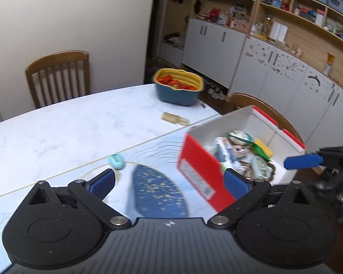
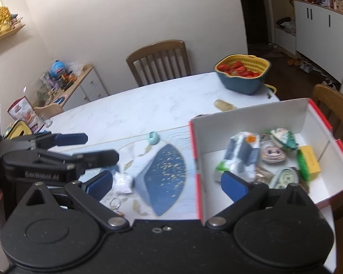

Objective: Organize objects
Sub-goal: 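Withdraw both tools from the shoebox toward the bead bags on the placemat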

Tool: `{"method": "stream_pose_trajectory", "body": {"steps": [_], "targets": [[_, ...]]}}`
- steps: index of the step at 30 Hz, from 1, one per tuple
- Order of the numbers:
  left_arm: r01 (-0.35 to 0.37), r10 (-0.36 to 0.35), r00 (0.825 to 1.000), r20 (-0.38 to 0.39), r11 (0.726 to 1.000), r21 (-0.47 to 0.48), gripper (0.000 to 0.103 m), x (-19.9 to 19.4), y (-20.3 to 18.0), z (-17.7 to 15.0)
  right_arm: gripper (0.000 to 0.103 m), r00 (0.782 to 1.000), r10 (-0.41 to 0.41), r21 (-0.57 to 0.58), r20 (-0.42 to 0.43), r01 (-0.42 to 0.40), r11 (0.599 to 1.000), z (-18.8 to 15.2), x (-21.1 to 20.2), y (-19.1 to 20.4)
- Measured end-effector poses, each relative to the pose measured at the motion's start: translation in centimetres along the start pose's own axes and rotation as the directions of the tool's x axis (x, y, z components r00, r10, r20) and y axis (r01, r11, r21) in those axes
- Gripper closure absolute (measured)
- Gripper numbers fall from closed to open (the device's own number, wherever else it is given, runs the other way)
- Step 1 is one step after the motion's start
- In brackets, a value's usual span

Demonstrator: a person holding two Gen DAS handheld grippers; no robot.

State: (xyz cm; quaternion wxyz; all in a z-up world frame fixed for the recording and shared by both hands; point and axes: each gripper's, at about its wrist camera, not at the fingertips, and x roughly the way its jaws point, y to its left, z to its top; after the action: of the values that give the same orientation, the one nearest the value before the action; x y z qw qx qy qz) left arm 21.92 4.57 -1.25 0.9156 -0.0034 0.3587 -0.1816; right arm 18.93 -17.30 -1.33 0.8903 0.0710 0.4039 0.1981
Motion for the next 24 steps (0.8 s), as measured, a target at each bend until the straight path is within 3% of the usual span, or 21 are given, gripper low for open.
{"method": "stream_pose_trajectory", "body": {"steps": [8, 24], "targets": [[-0.079, 0.079, 0.997, 0.005, 0.996, -0.031, 0.001, -0.1, 5.3, -1.1, 0.002, 1.0, 0.003, -0.009, -0.03, -0.003, 1.0, -0.8, 2.7, 3.3], [-0.165, 0.162, 0.985, -0.05, 0.984, -0.065, 0.001, 2.7, 13.6, -2.6, 0.002, 0.995, -0.01, -0.068, -0.102, 0.003, 0.998, -1.2, 8.6, 7.8]]}}
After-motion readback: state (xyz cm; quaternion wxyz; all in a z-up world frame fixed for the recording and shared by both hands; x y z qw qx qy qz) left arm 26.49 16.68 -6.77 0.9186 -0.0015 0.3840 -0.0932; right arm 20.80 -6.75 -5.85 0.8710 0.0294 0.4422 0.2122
